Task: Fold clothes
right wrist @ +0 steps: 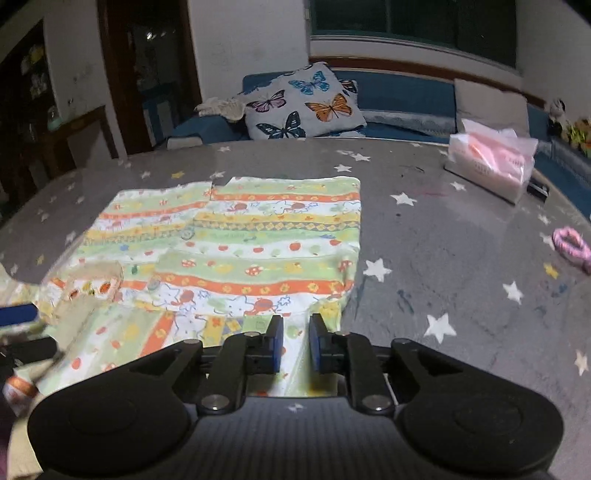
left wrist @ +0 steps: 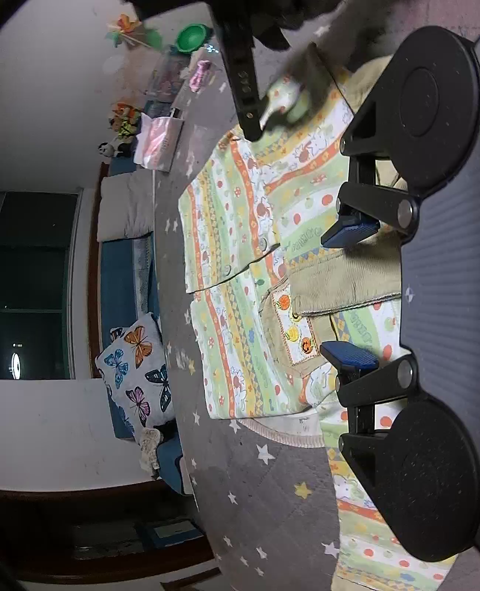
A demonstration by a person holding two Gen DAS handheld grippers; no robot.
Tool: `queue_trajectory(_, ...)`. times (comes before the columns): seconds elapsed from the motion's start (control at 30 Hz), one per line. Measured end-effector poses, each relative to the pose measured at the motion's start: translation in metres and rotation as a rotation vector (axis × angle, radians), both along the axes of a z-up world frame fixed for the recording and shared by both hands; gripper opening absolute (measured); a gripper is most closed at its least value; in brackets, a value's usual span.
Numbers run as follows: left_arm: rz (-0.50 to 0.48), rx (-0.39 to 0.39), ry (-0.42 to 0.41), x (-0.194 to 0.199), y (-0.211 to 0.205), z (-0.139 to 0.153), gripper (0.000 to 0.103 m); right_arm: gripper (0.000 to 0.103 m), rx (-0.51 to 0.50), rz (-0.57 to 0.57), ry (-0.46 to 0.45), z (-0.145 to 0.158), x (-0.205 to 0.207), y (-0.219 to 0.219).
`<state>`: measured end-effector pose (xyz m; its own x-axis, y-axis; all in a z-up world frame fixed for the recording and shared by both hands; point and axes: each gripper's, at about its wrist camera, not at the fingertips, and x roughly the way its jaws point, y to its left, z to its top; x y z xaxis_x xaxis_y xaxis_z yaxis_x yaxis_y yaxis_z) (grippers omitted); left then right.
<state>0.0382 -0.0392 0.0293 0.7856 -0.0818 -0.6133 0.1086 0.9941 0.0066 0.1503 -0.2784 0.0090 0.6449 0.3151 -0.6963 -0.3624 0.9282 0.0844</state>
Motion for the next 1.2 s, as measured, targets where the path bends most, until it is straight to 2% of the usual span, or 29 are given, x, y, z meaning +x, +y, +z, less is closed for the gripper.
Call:
queue_trajectory(0.1, -0.001, 0.013, 0.015, 0.002, 0.001, -0.005, 0.058, 0.017, -0.026, 0.022, -0.012, 0.004, -0.007, 0.006)
queue_trajectory(0.2, 0.013, 0.009, 0.021, 0.001, 0.006, -0.007, 0.058, 0.026, -0.023, 0.084, -0.018, 0.009, -0.020, 0.020)
queue_trajectory(0.4, 0.058, -0.013, -0.005, -0.017, 0.025, 0.004, 0.058, 0.026, 0.008, 0.192, -0.034, 0.014, -0.041, 0.055)
queue_trajectory(0.53, 0.133, -0.042, -0.025, -0.032, 0.051, 0.013, 0.060, 0.030, 0.011, 0.241, -0.032, 0.011, -0.050, 0.076)
queue_trajectory(0.73, 0.280, -0.073, -0.027, -0.053, 0.103, 0.013, 0.064, 0.034, -0.074, 0.278, -0.060, -0.001, -0.065, 0.096)
queue_trajectory(0.83, 0.359, -0.077, -0.022, -0.063, 0.129, 0.010, 0.066, 0.042, -0.083, 0.286, -0.092, 0.003, -0.071, 0.100)
queue_trajectory(0.9, 0.415, -0.088, -0.019, -0.069, 0.146, 0.008, 0.066, 0.044, -0.089, 0.295, -0.111, 0.005, -0.075, 0.103)
queue_trajectory(1.03, 0.518, -0.114, -0.017, -0.081, 0.174, 0.002, 0.066, 0.046, -0.129, 0.310, -0.094, -0.008, -0.078, 0.110)
queue_trajectory(1.2, 0.611, -0.122, -0.027, -0.086, 0.200, 0.000, 0.065, 0.053, -0.128, 0.309, -0.115, -0.004, -0.083, 0.109)
